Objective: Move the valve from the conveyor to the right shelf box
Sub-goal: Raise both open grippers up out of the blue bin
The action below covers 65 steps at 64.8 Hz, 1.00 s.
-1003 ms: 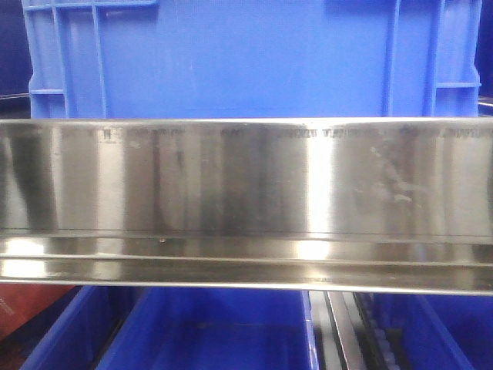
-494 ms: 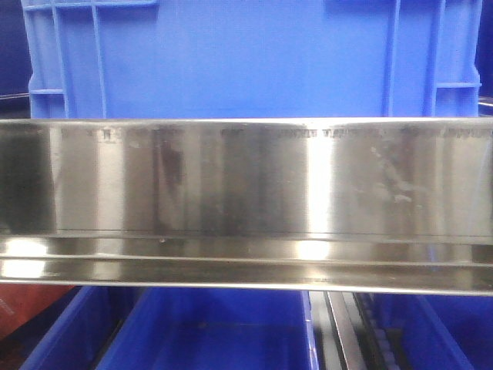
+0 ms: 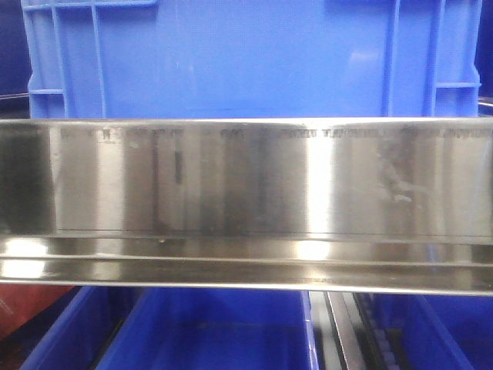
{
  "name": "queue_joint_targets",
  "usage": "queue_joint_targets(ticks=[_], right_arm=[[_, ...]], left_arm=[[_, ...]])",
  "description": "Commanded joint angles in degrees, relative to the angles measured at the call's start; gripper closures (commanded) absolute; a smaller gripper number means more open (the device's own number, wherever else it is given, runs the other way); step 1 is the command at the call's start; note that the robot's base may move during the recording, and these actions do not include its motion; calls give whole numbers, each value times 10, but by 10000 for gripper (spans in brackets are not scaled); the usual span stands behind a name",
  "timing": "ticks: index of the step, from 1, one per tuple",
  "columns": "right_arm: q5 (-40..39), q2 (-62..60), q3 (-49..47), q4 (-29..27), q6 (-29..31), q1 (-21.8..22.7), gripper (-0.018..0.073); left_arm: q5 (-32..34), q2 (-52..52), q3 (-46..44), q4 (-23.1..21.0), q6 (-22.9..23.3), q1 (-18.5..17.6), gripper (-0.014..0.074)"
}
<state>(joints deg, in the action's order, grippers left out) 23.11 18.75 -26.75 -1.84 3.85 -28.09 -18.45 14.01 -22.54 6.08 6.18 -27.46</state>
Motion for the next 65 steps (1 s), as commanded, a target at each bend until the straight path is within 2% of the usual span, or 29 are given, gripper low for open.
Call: queue_joint_targets(ticks=[1, 8, 15, 21, 33, 40, 51, 58, 65], right_arm=[[-16, -3, 2, 3, -2, 1, 712], [-18, -3, 2, 3, -2, 1, 712], [-18, -3, 2, 3, -2, 1, 712], [-18, -3, 2, 3, -2, 1, 712], [-18, -3, 2, 3, -2, 1, 712], [-18, -3, 2, 3, -2, 1, 712], [-18, -3, 2, 3, -2, 1, 712], [-18, -3, 2, 3, -2, 1, 712], [-17, -4, 2, 3, -2, 1, 712]], left_arm=[[14, -6, 1, -5, 5, -1, 708], [14, -10, 3, -5, 5, 4, 708], [29, -10, 24, -5, 5, 44, 708], [92, -10, 57, -14, 5, 95, 708], [251, -10, 141, -14, 3, 172, 708], [295, -19, 186, -1, 3, 205, 708], [296, -89, 225, 5, 3, 244, 708], [207, -140, 225, 4, 3, 260, 708], [190, -140, 225, 0, 3, 261, 708]])
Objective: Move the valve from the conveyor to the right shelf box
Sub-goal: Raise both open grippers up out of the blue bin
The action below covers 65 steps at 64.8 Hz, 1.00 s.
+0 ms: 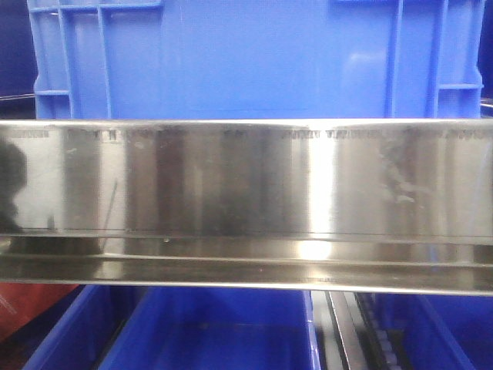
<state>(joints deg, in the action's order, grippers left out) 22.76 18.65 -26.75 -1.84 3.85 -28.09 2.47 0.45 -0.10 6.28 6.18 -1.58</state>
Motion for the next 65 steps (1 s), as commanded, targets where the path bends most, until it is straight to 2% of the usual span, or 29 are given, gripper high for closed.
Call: queue_joint_targets(ticks=[1, 53, 58, 65], right_arm=[[-14, -3, 2, 3, -2, 1, 712], [-14, -3, 2, 3, -2, 1, 712], [-12, -3, 2, 24, -2, 1, 712], [-13, -3, 2, 25, -2, 1, 712]], left_arm=[[-19, -4, 1, -2, 3, 3, 708], [-14, -4, 1, -2, 3, 3, 708], [-14, -4, 1, -2, 3, 3, 708], [-14, -4, 1, -2, 3, 3, 708]])
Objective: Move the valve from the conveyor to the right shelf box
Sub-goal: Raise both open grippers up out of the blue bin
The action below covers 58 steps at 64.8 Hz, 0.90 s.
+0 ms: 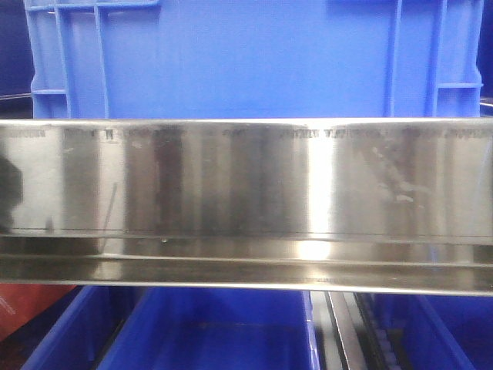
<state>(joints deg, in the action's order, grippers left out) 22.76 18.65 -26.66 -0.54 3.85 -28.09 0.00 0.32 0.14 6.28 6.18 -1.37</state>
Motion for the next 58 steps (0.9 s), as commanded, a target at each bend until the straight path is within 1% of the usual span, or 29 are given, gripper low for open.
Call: queue_joint_targets(ticks=[1, 8, 14, 20, 25, 28, 35, 47, 50, 58], right_arm=[[-13, -3, 1, 12, -2, 1, 712], [-28, -3, 1, 12, -2, 1, 712], [-37, -3, 1, -4, -2, 1, 712], [-41, -3, 1, -5, -2, 1, 712], [-42, -7, 1, -9, -2, 14, 712], [-45, -10, 2, -20, -2, 34, 712], [-65, -29, 26, -45, -2, 96, 712], [-88, -98, 110, -88, -2, 205, 712], [-88, -120, 132, -91, -2, 231, 712], [-97, -172, 176, -91, -2, 273, 712]], left_arm=[[11, -3, -1, -2, 3, 1, 708], [11, -3, -1, -2, 3, 1, 708], [11, -3, -1, -2, 3, 1, 708], [11, -3, -1, -2, 3, 1, 708], [11, -3, -1, -2, 3, 1, 708], [11, -3, -1, -2, 3, 1, 708], [11, -3, -1, -2, 3, 1, 708], [11, -3, -1, -2, 3, 1, 708], [11, -3, -1, -2, 3, 1, 708], [11, -3, -1, -2, 3, 1, 708]])
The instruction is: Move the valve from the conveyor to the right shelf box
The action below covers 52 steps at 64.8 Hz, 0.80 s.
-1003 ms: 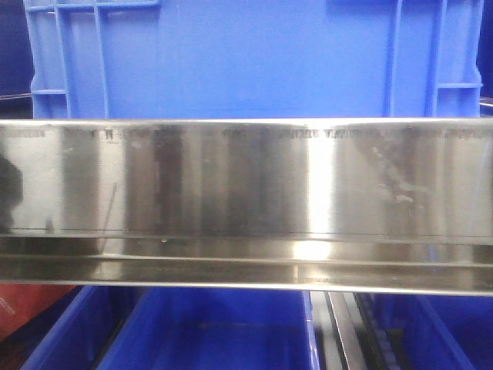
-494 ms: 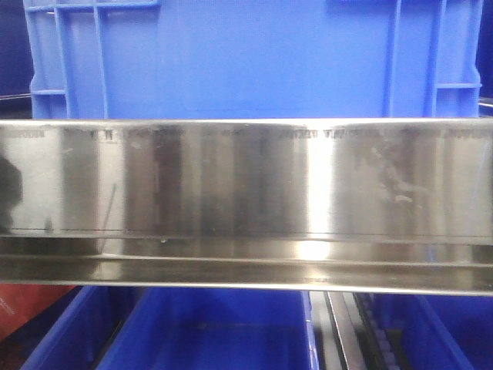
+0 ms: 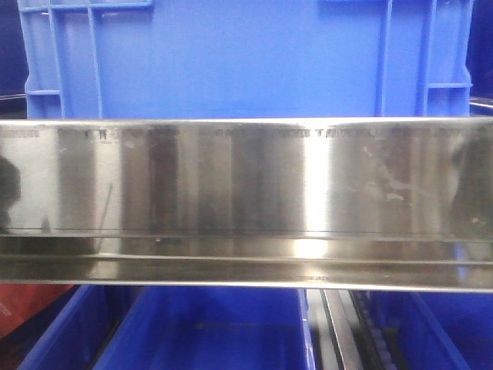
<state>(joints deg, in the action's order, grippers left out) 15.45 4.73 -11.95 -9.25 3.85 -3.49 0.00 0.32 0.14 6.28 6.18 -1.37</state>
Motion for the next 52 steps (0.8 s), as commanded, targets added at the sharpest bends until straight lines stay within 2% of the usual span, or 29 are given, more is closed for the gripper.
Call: queue_joint_targets(ticks=[1, 9, 23, 35, 52], right_arm=[[-25, -35, 34, -4, -2, 29, 712], [-58, -47, 78, -4, -2, 55, 712], [-136, -47, 119, 14, -2, 55, 712], [-123, -47, 119, 51, -2, 55, 712], [-145, -47, 119, 41, -2, 55, 712]], left_arm=[[11, -3, -1, -2, 3, 1, 708], [11, -3, -1, -2, 3, 1, 708], [11, -3, -1, -2, 3, 1, 708], [11, -3, -1, -2, 3, 1, 708], [11, -3, -1, -2, 3, 1, 708]])
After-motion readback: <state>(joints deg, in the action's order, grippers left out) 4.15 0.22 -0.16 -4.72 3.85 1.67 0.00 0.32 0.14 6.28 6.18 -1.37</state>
